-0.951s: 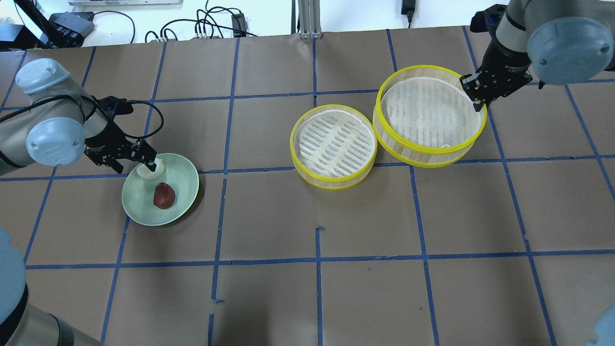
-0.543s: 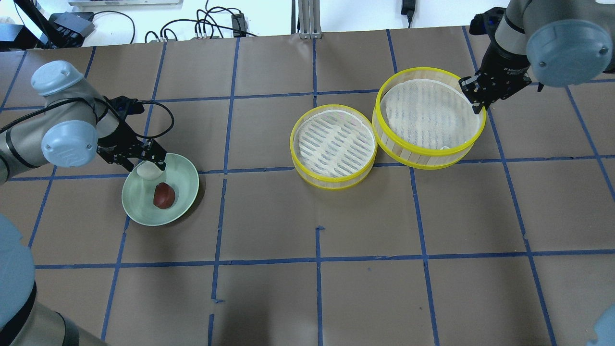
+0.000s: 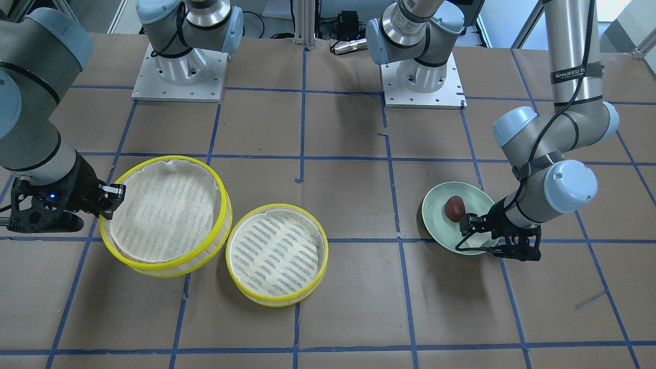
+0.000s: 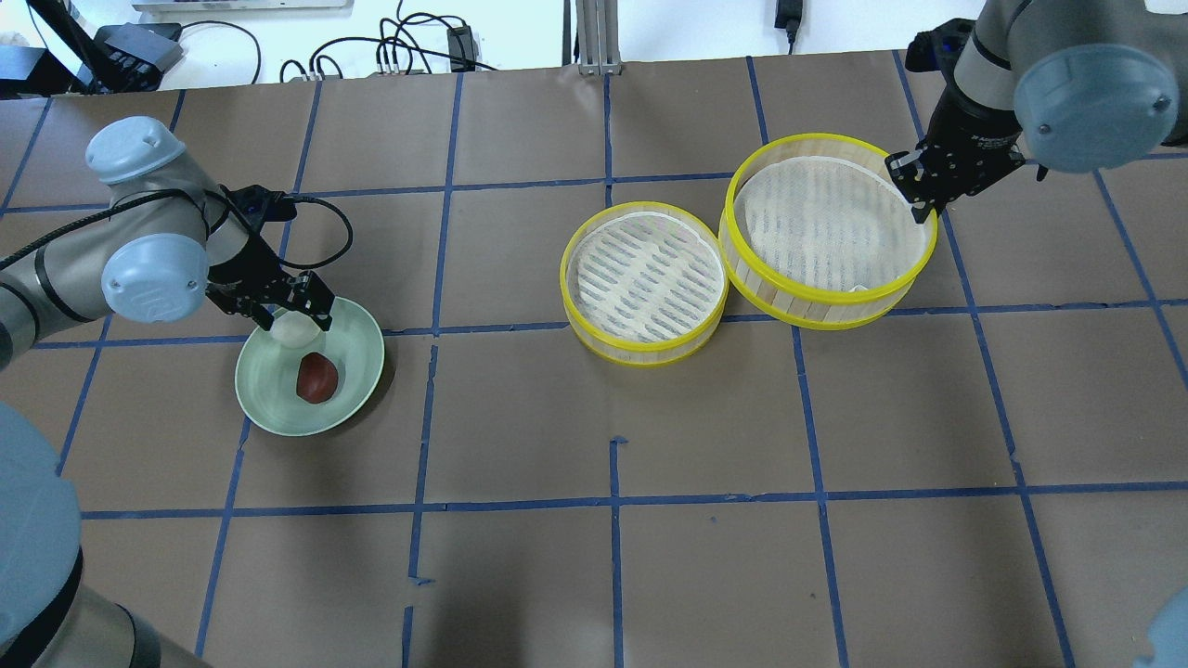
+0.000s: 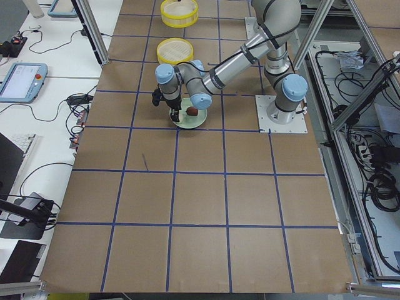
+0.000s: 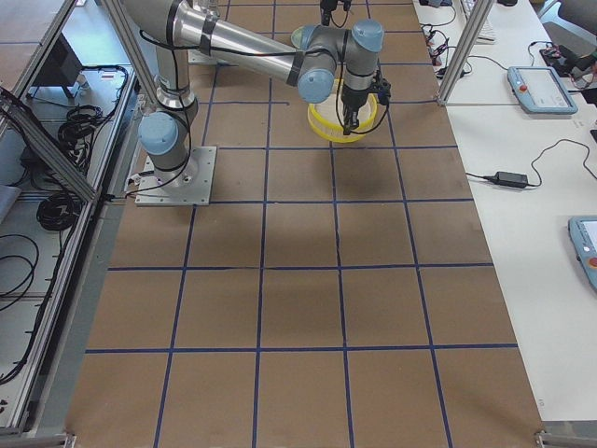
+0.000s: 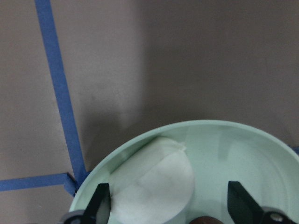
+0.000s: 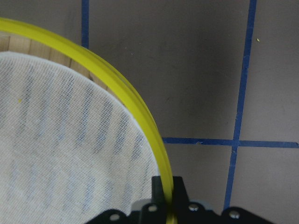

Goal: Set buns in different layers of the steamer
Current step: 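Grasp the white bun on the green plate with the left gripper, then carry the white bun into the lower steamer tier and release it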

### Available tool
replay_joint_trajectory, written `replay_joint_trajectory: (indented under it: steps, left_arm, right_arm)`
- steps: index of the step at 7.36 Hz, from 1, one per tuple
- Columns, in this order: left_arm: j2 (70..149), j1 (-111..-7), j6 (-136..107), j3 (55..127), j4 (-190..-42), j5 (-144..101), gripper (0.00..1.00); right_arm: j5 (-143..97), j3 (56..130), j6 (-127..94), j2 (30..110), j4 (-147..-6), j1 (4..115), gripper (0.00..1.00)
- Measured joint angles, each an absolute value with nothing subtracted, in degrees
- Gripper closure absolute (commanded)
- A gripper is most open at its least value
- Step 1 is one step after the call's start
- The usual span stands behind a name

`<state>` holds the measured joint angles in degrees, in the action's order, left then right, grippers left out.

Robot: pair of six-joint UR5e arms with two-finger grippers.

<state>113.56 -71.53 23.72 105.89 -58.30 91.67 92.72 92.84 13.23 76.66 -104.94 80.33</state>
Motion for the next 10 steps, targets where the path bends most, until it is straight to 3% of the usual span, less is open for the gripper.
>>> replay_joint_trajectory:
  steps: [2, 3, 7, 10]
  left_arm:
    - [113.67, -71.54, 23.67, 105.89, -58.28, 93.47, 0.75]
    - [113.64, -71.57, 23.51, 105.85, -58.29, 93.6, 0.81]
    - [111.74, -73.33, 21.17, 104.34, -58.22, 93.46, 0.82]
    - [110.52, -82.5, 1.06, 98.68, -59.61, 84.83, 0.82]
  right_arm:
    - [92.72, 92.82, 13.27, 76.71, -104.94, 80.33, 0.93]
    - [92.72, 92.81, 13.29, 76.72, -104.94, 80.32, 0.93]
    - [92.97, 92.12, 13.4, 78.53, -104.42, 80.17, 0.92]
    - [93.97, 92.02, 14.0, 82.47, -101.58, 79.85, 0.91]
